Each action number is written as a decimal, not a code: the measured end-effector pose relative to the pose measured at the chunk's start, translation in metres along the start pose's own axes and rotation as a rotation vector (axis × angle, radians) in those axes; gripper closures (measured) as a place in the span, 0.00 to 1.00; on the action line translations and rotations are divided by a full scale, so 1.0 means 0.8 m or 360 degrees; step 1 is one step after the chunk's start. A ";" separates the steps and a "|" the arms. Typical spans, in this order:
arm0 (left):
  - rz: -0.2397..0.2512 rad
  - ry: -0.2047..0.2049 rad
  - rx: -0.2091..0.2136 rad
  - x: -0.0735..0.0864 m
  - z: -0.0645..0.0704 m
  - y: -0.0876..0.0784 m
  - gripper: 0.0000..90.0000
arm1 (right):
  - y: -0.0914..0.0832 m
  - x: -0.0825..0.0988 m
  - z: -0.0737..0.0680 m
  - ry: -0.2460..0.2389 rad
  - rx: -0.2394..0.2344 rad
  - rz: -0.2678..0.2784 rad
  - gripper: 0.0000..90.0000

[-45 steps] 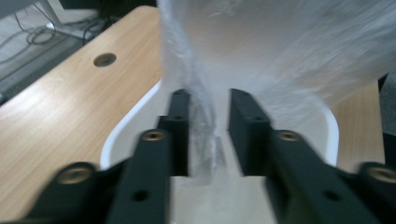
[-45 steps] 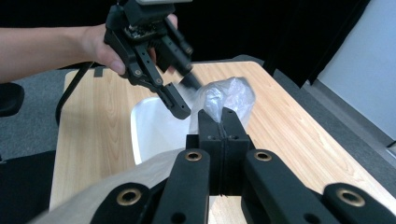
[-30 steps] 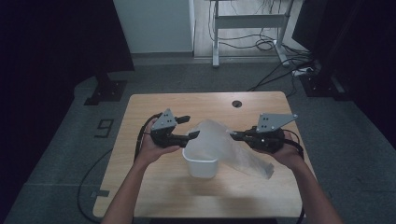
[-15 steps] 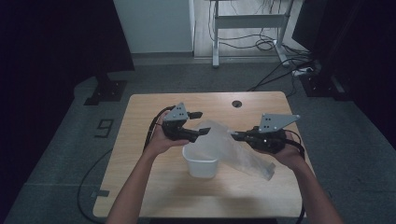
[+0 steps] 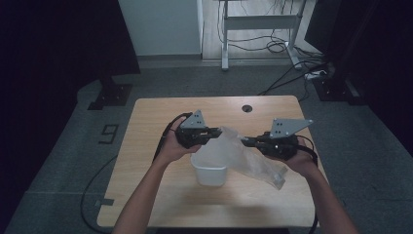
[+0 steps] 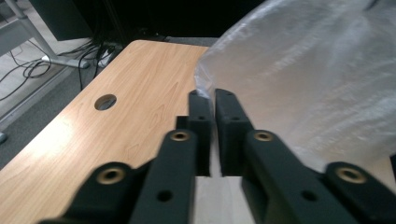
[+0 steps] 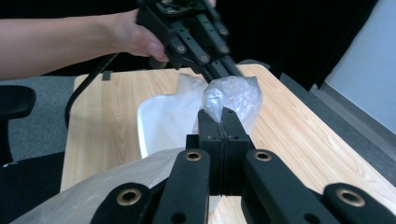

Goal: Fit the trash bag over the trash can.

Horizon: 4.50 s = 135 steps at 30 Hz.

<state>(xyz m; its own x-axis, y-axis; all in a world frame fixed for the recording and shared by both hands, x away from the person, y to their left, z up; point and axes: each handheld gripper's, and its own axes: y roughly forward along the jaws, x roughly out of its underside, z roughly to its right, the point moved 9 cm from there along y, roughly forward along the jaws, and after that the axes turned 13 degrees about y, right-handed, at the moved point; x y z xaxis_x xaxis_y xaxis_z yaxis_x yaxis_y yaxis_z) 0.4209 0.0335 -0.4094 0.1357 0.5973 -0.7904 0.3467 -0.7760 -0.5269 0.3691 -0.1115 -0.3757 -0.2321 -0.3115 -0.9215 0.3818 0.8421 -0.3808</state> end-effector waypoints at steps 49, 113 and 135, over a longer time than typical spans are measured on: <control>0.0207 0.0041 -0.0107 -0.013 0.006 -0.042 0.49 | 0.024 -0.015 -0.005 0.0005 -0.0017 -0.0056 0.99; 0.0338 -0.0300 -0.0156 0.035 0.009 -0.040 1.00 | -0.103 0.047 0.001 0.0533 0.0147 0.0504 0.24; 0.0357 -0.0327 -0.0161 0.042 0.006 -0.044 1.00 | -0.086 0.068 -0.013 0.0539 0.0334 0.0424 0.17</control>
<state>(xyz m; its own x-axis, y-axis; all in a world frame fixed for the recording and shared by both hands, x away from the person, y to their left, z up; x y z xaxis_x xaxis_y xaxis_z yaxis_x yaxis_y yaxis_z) 0.4087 0.0794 -0.4188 0.0328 0.3521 -0.9354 0.4213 -0.8536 -0.3065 0.3208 -0.1817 -0.3985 -0.3669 0.0936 -0.9255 0.6320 0.7551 -0.1742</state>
